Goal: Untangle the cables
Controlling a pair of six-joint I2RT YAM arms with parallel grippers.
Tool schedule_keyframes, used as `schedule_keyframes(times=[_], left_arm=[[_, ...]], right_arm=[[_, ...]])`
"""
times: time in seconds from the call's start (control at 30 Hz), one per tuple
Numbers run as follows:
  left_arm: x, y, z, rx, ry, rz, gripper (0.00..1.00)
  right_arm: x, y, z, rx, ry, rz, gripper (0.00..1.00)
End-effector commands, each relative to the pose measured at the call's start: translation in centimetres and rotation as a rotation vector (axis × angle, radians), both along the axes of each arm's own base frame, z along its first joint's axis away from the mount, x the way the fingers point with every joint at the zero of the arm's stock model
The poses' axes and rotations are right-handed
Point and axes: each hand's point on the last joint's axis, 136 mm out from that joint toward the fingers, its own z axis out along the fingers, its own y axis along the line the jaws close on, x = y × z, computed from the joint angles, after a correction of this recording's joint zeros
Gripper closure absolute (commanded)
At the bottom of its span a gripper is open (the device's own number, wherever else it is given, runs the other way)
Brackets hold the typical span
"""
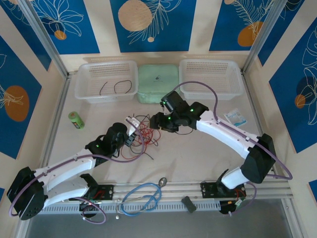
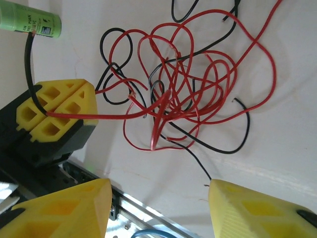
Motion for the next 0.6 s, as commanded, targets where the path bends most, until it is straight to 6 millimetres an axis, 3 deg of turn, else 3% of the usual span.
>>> schedule_keyframes(times=[0.0, 0.1, 0.33, 0.47, 0.57], left_arm=[[0.3, -0.4, 1.7, -0.048, -0.017, -0.002, 1.0], [0.3, -0.3, 2.0, -0.055, -0.022, 0.001, 1.0], [0.1, -0.1, 3.0, -0.062, -0.042, 0.002, 1.0], [0.0, 0.1, 3.5, -0.068, -0.052, 0.001, 1.0], [0.0, 0.3, 3.7, -0.065, -0.059, 0.005, 1.0]], right_arm=[[0.3, 1.2, -0.1, 0.032, 0.003, -0.027, 0.46], [0.4, 1.4, -1.5, 0.022, 0.026, -0.039, 0.49], [1.1, 2.5, -3.7, -0.001, 0.062, -0.034, 0.69], [1.5, 2.8, -4.4, -0.016, 0.07, -0.031, 0.77], [1.7, 2.4, -4.4, -0.033, 0.059, -0.037, 0.89]])
